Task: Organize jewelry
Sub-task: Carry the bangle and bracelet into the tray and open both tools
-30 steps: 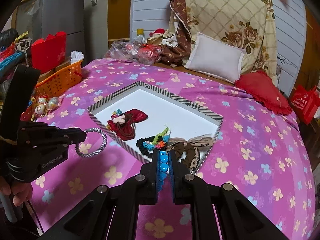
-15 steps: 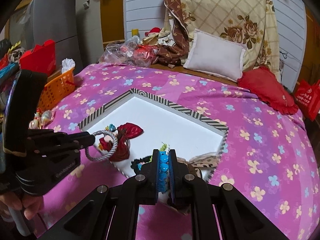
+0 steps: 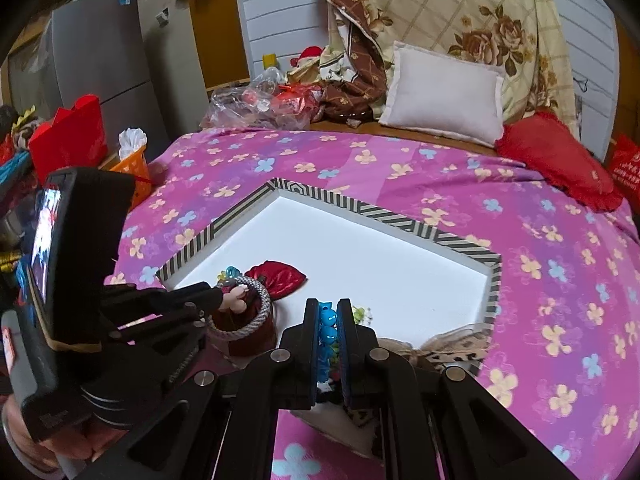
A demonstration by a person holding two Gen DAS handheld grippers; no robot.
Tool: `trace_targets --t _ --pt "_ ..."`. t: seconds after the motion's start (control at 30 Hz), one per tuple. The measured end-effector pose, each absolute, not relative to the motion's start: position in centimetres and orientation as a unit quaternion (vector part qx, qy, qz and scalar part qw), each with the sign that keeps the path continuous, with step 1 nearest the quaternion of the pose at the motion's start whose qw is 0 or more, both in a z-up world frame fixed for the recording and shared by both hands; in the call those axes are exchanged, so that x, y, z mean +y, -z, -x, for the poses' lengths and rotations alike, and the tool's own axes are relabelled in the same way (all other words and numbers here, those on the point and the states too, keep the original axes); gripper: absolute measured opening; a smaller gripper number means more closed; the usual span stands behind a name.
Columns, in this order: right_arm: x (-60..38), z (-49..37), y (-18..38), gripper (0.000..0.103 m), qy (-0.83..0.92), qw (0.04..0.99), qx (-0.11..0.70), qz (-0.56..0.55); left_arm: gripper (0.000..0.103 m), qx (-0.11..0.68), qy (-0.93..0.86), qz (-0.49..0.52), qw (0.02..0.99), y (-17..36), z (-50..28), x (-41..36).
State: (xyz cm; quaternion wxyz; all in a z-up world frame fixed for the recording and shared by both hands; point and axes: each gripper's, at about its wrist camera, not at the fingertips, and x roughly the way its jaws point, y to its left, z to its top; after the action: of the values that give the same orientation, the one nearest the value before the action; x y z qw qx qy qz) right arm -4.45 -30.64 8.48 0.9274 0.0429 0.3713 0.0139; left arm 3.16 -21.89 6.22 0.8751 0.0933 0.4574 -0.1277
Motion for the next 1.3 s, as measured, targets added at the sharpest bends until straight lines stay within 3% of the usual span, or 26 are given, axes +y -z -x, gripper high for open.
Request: trace_targets --t 0.7,0.87,1.0,1.07,1.1,1.13,1.2,1.3 --pt "-33.5 3.4 -2.1 0.008 0.018 0.897 0.437 -0.055 0.005 0.465 0.126 -0.096 0.871 -3.7 -5.0 -23.8" --pt "-33.2 4.3 -2.5 0.031 0.015 0.9 0.433 -0.052 0.007 0.461 0.124 -0.087 0.874 -3.8 -4.8 -23.6" --pt "-33.1 5.3 -3.2 0.031 0.02 0.903 0.426 -0.051 0.017 0.459 0.117 -0.083 0.877 -4.2 -4.5 -23.2" --pt "-33.1 5.7 -3.5 0.032 0.022 0.905 0.422 -0.053 0.028 0.453 0.118 -0.083 0.88 -4.6 -4.1 -23.0" --pt "-33.1 6.0 -3.7 0.032 0.024 0.906 0.419 -0.054 0.038 0.451 0.119 -0.083 0.881 -4.7 -3.9 -22.9" --pt "-33.2 6.3 -3.9 0.035 0.028 0.907 0.416 -0.054 0.049 0.446 0.119 -0.083 0.883 -5.0 -3.6 -22.8" --pt "-33.3 7.1 -4.3 0.044 0.034 0.911 0.407 -0.058 0.058 0.44 0.118 -0.082 0.886 -5.4 -3.1 -22.5" --pt "-33.2 8.2 -4.7 0.045 0.035 0.913 0.401 -0.067 0.06 0.433 0.118 -0.083 0.89 -6.0 -2.0 -22.1"
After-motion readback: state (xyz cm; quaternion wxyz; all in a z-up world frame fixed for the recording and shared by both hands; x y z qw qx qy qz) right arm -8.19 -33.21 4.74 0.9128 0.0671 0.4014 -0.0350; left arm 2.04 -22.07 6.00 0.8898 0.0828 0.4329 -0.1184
